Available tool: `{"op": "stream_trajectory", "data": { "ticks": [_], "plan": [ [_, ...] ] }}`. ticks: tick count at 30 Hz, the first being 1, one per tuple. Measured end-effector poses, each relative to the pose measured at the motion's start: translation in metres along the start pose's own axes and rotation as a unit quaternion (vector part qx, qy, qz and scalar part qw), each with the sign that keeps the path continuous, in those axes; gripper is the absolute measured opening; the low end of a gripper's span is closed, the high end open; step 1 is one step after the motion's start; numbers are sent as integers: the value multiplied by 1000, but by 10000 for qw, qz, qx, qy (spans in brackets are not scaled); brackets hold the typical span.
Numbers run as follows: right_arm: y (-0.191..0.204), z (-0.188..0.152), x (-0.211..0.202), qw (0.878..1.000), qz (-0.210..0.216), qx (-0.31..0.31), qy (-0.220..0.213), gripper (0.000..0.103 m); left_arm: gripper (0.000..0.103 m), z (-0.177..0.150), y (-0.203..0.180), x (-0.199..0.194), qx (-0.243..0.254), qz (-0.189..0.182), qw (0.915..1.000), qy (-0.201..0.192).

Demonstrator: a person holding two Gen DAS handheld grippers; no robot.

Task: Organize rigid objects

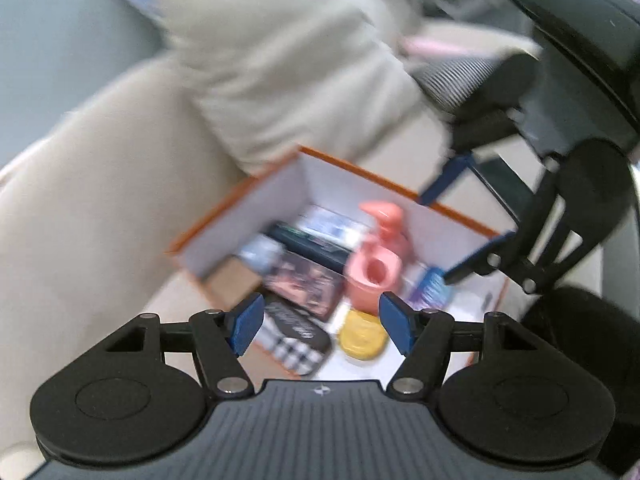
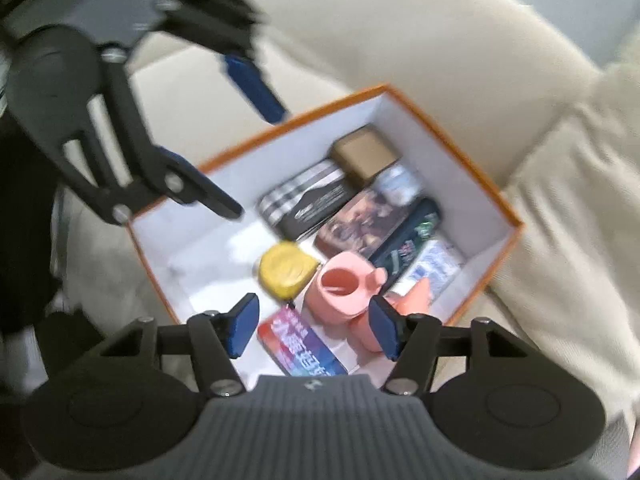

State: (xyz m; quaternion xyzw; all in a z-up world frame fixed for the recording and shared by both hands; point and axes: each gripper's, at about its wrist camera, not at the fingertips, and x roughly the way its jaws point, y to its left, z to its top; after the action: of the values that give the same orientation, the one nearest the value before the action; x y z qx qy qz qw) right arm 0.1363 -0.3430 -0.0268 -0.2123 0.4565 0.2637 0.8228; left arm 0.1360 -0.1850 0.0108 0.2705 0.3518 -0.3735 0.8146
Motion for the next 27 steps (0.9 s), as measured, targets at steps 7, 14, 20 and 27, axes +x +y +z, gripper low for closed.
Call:
{"op": "stream_trajectory", "data": {
  "ticks": [7,14,20,27],
  "plan": [
    [34,-5,-52,9818,-751,1453,-961,69,82,-30,2,-72,-1080,985,9833,-1088],
    [86,-20,-77,9334,-1476,2671,-1889,78,97,-67,-10,-103,-2274,2074,9394,-1512],
    [130,-35,-87,8877,-2074,3267,-2496,89,98,-98,-29,-104,-2402,2559,9245,-1485],
    [154,-50,-58,8764,-2014,3818,-2136,89,98,-132,-38,-92,-3155,2282,9188,-651]
  ]
}}
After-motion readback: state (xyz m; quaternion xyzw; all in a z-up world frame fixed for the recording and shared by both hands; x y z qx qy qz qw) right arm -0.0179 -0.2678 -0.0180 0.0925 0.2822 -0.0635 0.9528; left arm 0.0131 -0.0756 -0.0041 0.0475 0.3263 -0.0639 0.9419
